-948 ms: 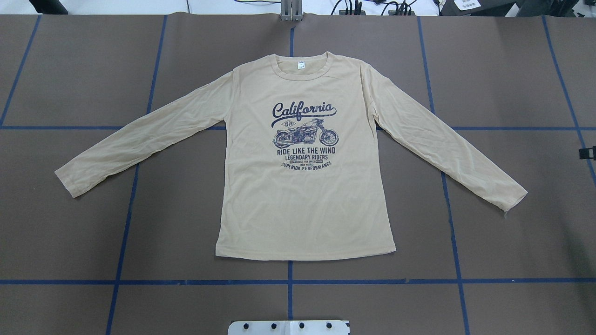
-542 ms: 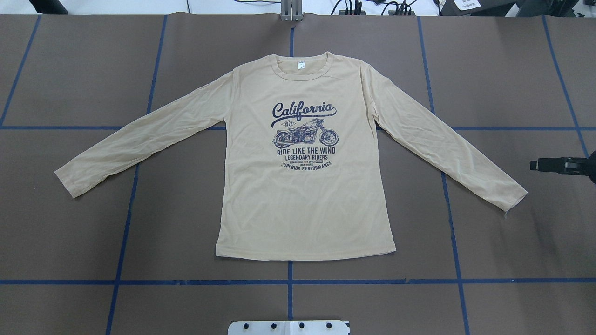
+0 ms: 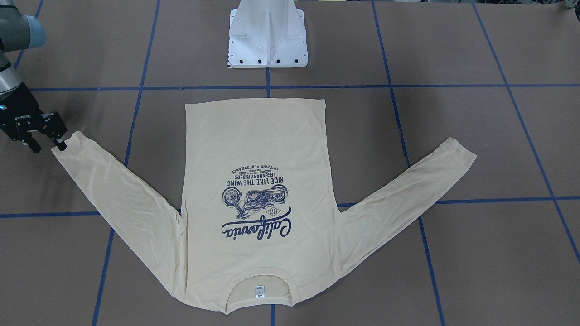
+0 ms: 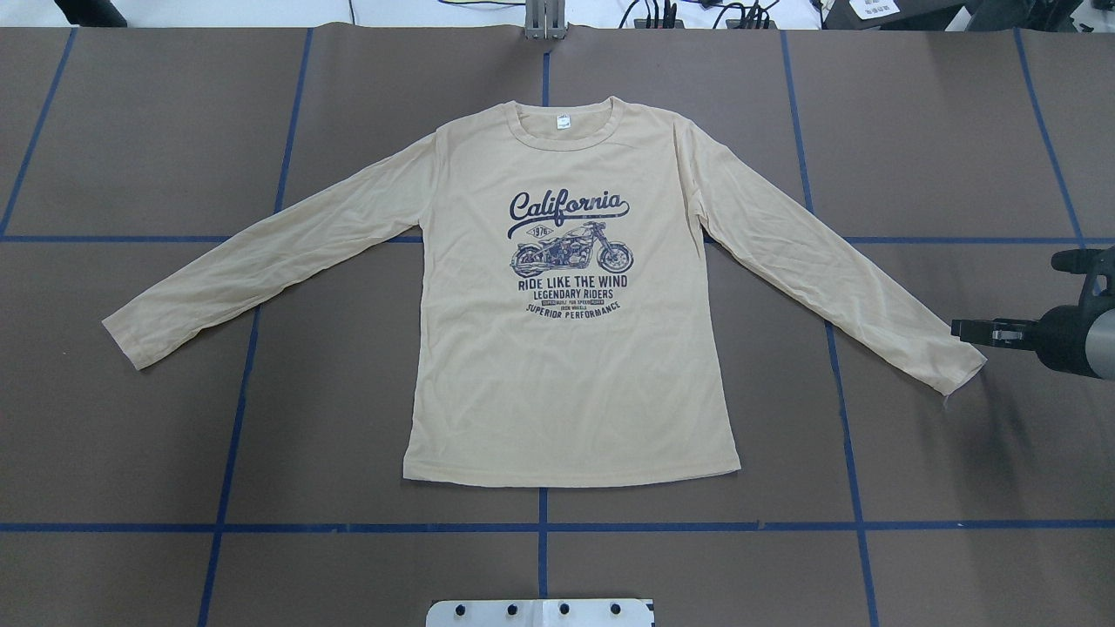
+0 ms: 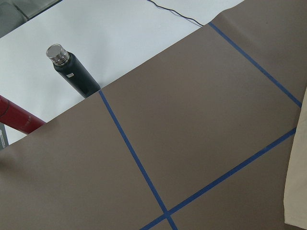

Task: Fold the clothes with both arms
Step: 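Lower the right gripper to the cuff of the sleeve nearest it and grasp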

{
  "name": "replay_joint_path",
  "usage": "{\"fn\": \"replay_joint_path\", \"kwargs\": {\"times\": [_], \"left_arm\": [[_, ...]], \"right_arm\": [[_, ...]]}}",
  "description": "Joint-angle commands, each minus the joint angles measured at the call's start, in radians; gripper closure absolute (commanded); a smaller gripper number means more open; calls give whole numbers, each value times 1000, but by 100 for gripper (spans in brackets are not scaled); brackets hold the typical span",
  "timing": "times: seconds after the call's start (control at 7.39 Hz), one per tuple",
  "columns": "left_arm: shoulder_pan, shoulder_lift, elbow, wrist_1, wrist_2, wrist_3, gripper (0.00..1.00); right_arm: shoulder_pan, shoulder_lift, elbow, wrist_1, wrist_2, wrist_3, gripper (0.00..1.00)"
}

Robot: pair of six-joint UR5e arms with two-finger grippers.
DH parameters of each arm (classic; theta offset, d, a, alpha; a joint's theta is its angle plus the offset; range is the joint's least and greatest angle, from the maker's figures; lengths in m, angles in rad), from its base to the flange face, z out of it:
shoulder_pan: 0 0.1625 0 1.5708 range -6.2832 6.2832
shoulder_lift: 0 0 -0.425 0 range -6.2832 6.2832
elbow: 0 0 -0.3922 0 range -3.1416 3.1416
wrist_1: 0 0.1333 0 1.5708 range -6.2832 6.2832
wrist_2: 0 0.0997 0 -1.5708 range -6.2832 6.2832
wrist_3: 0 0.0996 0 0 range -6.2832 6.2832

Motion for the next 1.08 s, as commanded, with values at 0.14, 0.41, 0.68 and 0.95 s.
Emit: {"fn": "replay_joint_path", "kwargs": {"times": [0.14, 0.41, 0.68, 0.95], "left_arm": [[1, 2, 0, 0, 0, 1, 0], [-1, 4, 0, 0, 0, 1, 0], [-1, 4, 0, 0, 0, 1, 0], [-1, 4, 0, 0, 0, 1, 0]], "right_arm": [[-66, -14, -28, 4, -90, -4, 35], [-79, -28, -28, 4, -94, -4, 38], [-91, -28, -28, 4, -102, -2, 43], [-100, -28, -37, 4, -117, -2, 45]]}}
